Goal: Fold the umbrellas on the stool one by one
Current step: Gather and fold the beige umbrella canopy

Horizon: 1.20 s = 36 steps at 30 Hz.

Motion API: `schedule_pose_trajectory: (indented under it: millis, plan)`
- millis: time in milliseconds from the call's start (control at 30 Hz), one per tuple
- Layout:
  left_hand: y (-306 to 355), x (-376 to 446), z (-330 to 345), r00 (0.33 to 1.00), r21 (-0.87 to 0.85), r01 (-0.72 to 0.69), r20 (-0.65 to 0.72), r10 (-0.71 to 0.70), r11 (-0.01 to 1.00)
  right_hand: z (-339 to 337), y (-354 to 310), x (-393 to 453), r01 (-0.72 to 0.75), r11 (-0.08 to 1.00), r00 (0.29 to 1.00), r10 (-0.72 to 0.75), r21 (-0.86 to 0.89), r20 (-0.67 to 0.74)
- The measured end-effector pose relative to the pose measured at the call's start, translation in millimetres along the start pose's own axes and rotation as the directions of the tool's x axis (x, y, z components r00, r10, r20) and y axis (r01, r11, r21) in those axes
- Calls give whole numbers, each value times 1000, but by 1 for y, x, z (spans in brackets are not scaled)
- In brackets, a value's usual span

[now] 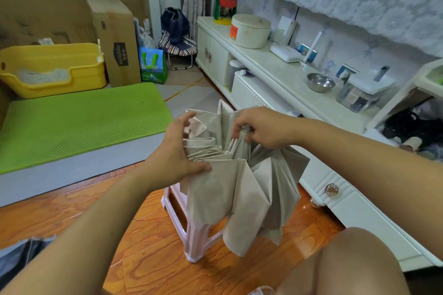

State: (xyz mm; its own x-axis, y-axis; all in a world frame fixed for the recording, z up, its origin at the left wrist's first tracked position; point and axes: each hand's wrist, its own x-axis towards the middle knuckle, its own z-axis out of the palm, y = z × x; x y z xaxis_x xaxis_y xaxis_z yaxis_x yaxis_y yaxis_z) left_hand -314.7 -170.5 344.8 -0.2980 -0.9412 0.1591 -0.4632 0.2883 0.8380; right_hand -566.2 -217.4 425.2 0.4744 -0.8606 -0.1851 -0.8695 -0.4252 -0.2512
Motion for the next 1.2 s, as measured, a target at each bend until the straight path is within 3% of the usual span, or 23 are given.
schedule_pose_trajectory:
  millis: [100,333,433,567,800,967,1200]
  plan:
    - [-2,-3,-8,992,11,89,90,-90,996,-3,-2,-4,18,999,1000,-18,-42,6]
    - [1,-9,-3,991,-22,89,-99,-90,996,-4,1,-4,-23,999,1000,23,-25,-8]
    - [2,-12,2,986,-122,133,-87,-144,984,-3,5,-1,-41,999,999,41,3,-23]
    - [10,-22,17,997,-107,78,14,-77,991,0,9,3,-66,998,998,67,17,-22]
    - [22,-27,41,996,-3,12,-84,-12,1000,1,7,8,-79,997,995,80,5,-56]
    - [21,-22,42,990,-60,23,-139,-31,998,1,-1,7,-62,998,994,62,6,-85]
    - [11,-9,31,977,-42,42,-209,-50,998,-3,-10,-7,7,997,1000,-6,73,-8]
